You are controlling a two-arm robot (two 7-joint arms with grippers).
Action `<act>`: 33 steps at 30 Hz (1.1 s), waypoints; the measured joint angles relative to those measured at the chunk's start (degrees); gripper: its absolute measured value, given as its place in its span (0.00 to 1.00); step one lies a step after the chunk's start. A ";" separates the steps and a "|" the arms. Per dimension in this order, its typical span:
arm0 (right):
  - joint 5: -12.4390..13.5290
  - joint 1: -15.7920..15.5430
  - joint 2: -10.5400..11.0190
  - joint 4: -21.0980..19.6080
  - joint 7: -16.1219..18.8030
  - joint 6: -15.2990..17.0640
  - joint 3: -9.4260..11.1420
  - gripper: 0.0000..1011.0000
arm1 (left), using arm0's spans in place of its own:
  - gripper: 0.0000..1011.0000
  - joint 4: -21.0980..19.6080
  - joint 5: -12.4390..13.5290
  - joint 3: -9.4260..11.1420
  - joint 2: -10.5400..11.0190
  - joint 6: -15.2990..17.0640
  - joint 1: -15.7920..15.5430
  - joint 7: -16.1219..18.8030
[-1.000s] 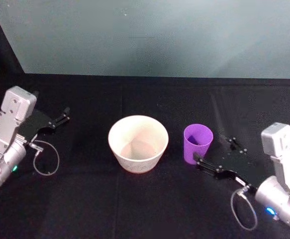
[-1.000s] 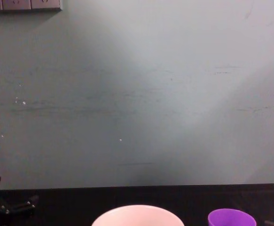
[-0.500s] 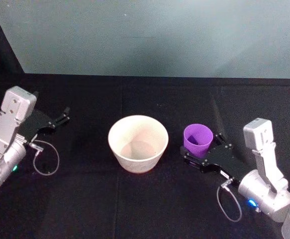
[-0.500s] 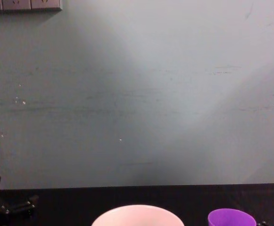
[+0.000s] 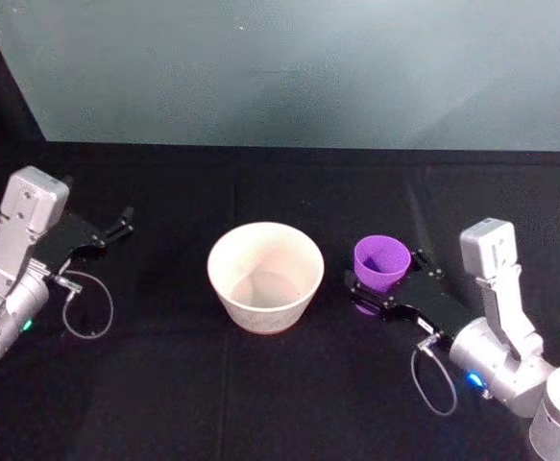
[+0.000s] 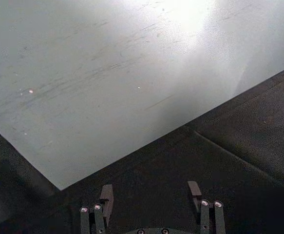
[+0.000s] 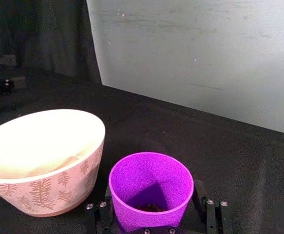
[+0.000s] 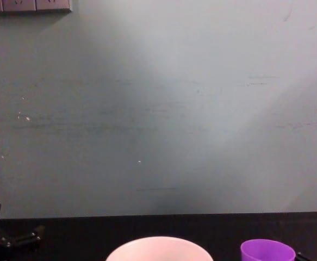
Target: Pick up the cup and pour the mung beans from the cup into the bowl.
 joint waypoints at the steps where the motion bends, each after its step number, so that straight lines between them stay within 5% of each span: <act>1: -0.02 0.00 -0.19 0.06 0.20 -0.01 0.14 0.95 | 0.99 0.00 0.00 0.00 0.00 0.00 0.00 0.00; 11: -0.52 -0.59 -0.96 -0.70 1.81 0.29 0.92 0.73 | 0.99 0.00 0.00 0.00 0.00 0.00 0.00 0.00; 22: -2.03 -1.64 -1.19 -7.09 1.48 1.73 3.06 0.72 | 0.99 0.00 0.00 0.00 0.00 0.00 0.00 0.00; 33: -3.51 0.12 -0.64 -12.87 2.64 8.55 4.43 0.72 | 0.99 0.00 0.00 0.00 0.00 0.00 0.00 0.00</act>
